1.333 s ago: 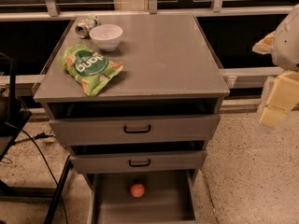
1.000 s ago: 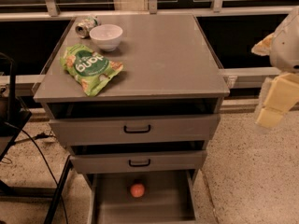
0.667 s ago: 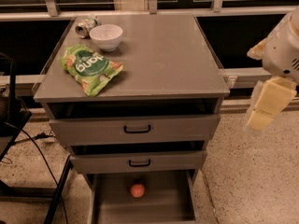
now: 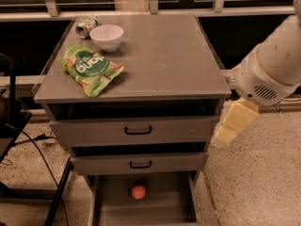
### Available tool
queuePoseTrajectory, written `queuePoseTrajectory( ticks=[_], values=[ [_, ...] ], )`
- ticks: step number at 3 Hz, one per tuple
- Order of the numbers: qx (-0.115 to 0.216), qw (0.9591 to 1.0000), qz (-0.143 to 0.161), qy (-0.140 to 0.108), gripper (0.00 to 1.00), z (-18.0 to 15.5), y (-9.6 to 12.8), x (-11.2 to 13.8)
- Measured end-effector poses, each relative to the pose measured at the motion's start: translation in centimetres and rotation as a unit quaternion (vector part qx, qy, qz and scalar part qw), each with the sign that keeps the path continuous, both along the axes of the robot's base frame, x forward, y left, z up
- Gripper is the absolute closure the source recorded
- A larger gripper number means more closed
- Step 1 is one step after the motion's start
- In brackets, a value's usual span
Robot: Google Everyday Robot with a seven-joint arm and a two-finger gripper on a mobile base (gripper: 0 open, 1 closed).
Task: Pick apple from bottom drawer and place on counter
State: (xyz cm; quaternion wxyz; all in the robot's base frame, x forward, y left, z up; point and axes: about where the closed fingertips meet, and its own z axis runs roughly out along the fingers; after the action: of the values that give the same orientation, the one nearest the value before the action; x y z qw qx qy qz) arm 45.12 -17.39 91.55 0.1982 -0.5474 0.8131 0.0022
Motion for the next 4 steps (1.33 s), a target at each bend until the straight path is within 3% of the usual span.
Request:
queuePoseTrajectory(
  ticks=[1, 2, 3, 4],
  values=[
    [0.024, 0.9995, -0.020, -0.006, 0.00, -3.5, 1.9, 0.9],
    [0.045, 0.9981, -0.041, 0.010, 0.00, -9.2, 3.8, 0.7],
    [0.043, 0.9981, -0.042, 0.010, 0.00, -8.9, 3.7, 0.7],
    [0.060, 0.9954, -0.070, 0.026, 0.00, -11.9, 4.1, -0.5]
  ],
)
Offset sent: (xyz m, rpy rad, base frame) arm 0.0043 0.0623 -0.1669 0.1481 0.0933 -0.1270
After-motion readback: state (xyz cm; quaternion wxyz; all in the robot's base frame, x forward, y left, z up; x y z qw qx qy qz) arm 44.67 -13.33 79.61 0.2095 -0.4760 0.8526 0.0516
